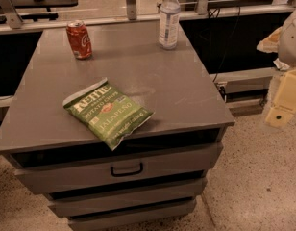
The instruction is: Pick coke can
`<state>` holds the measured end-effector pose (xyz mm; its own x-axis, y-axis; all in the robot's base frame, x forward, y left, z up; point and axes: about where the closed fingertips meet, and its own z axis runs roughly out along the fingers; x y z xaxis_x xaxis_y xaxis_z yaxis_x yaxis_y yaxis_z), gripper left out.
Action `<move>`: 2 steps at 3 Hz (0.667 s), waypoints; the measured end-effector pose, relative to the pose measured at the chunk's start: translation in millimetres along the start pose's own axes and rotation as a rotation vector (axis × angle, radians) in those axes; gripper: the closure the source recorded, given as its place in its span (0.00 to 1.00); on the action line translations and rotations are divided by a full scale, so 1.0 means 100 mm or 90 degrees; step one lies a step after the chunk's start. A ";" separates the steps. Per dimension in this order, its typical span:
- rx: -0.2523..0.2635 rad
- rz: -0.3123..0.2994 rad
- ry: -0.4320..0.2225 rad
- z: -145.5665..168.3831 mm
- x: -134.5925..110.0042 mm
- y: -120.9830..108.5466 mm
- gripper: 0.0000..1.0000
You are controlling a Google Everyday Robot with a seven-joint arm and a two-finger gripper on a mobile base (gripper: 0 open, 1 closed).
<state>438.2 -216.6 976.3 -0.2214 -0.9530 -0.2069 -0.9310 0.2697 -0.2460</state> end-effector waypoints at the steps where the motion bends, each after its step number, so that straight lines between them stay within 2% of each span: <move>1: 0.004 -0.001 -0.007 0.00 -0.02 -0.02 0.00; 2: 0.009 -0.011 -0.060 0.19 -0.27 -0.21 0.00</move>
Offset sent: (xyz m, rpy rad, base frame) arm 0.0889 0.0628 -0.0251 0.2284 -0.0922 0.1036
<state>469.3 -193.9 969.2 -0.1765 -0.9404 -0.2908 -0.9300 0.2561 -0.2635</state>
